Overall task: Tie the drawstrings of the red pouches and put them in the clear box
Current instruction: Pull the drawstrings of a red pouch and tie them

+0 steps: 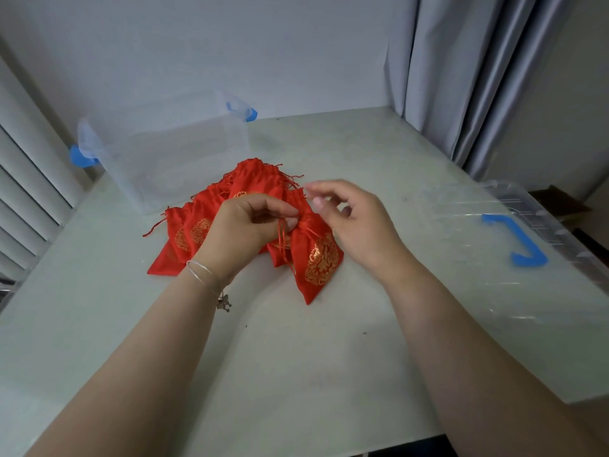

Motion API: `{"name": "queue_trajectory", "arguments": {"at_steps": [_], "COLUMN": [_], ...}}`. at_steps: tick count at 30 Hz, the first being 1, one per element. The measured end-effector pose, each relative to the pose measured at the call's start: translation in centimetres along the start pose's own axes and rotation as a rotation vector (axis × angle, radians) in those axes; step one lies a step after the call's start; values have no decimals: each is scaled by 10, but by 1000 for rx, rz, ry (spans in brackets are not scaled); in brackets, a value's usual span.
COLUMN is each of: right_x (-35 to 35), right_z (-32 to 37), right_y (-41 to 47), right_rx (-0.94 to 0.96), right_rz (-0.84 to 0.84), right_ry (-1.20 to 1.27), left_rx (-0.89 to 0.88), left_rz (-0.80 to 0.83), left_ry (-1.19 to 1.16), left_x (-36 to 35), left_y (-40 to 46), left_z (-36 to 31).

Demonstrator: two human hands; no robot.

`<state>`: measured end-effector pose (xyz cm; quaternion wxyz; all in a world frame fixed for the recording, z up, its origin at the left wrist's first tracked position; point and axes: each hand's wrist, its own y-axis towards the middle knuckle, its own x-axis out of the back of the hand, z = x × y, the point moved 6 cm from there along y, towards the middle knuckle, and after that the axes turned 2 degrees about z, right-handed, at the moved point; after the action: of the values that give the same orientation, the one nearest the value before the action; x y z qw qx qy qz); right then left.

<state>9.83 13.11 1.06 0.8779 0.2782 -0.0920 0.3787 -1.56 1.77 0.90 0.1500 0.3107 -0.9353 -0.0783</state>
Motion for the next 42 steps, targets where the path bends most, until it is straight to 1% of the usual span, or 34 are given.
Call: {"name": "queue_trajectory", "arguments": {"at_steps": [2, 5, 9, 13, 17, 24, 28, 31, 35, 39, 42], "right_x": [-12, -16, -22, -26, -23, -22, -18, -20, -25, -20, -16], "right_z": [-4, -10, -10, -11, -17, -21, -22, -20, -18, -20, -18], "right_y": [-2, -3, -5, -7, -7, -11, -10, -8, -6, -4, -3], "right_rx": [-64, -172, -230, -304, -355, -475, -475, -424, -328, -204, -148], "right_rz": [127, 137, 173, 175, 206, 333, 346, 332, 338, 371, 422], "right_ry": [-1, 84, 251, 379, 423, 581, 569, 529, 350, 111, -1], "left_rx": [-108, -230, -363, -520, -610, -666, -678, -709, -703, -618, -551], "left_rz": [20, -26, -141, -193, -179, -186, -206, -196, -179, -238, -253], "left_ry": [147, 342, 556, 746, 764, 769, 800, 799, 777, 684, 661], "left_x": [-1, -3, -3, -4, -10, -13, -13, -12, -13, -1, 3], "left_y": [-1, -4, -7, -7, -11, -14, -15, -15, -16, -11, -8], "left_z": [-6, -11, -14, -15, -17, -16, -15, -16, -16, -13, -11]}}
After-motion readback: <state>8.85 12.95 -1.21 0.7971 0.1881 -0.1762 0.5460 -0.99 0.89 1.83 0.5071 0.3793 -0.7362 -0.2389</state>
